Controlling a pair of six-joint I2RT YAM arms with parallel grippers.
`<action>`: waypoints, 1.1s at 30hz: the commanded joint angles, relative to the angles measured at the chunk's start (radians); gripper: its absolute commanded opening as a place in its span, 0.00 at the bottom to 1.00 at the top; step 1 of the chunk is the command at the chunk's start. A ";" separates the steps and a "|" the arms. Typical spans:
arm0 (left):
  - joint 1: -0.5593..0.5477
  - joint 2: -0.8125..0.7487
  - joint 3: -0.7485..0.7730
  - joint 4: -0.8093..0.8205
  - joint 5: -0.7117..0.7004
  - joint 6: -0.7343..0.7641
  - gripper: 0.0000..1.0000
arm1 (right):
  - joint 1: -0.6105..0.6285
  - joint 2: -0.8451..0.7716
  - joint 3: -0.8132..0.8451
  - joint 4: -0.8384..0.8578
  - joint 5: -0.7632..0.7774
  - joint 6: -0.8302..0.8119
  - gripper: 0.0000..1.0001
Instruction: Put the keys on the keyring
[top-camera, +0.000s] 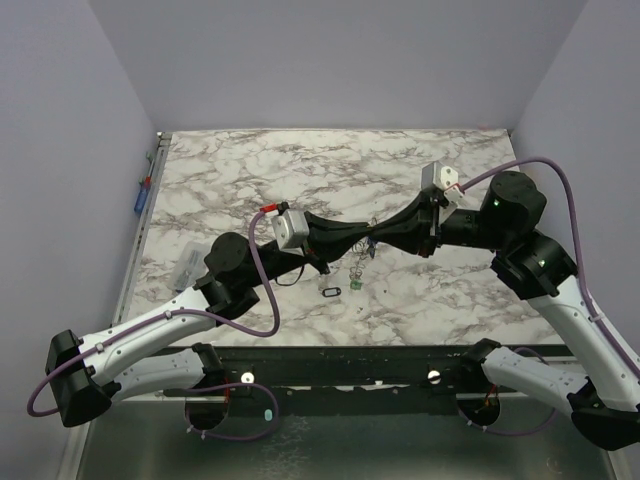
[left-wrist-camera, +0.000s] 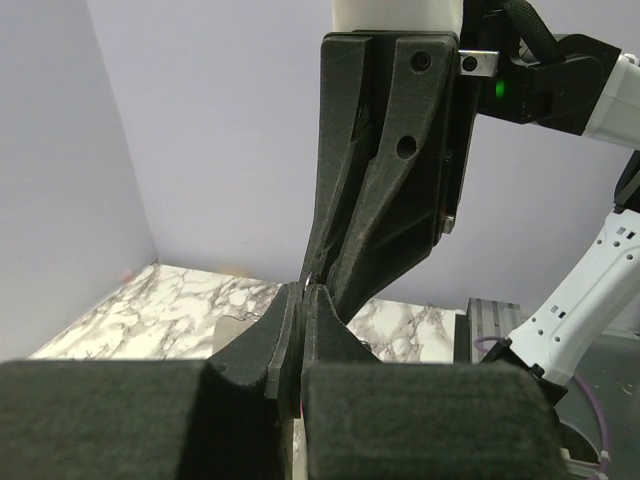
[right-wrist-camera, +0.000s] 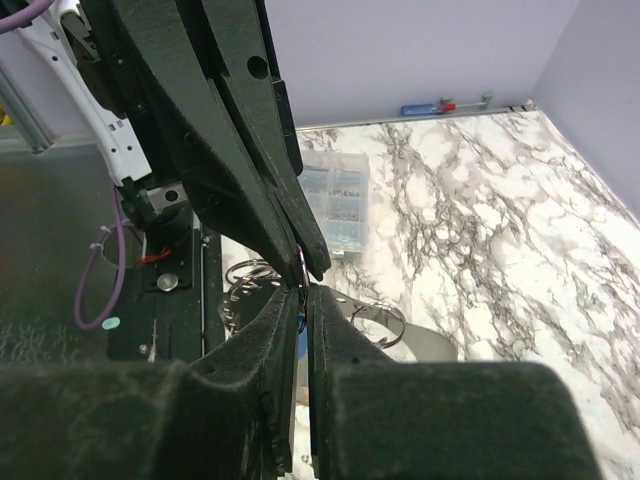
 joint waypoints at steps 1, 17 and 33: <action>0.000 -0.020 -0.005 0.075 -0.015 0.003 0.00 | 0.004 0.000 -0.022 0.026 0.002 0.003 0.12; 0.000 -0.090 -0.087 0.068 0.062 -0.002 0.14 | 0.004 -0.013 -0.004 -0.042 0.008 -0.071 0.01; 0.000 -0.105 0.216 -0.683 0.143 0.280 0.55 | 0.004 0.019 0.076 -0.330 0.019 -0.176 0.01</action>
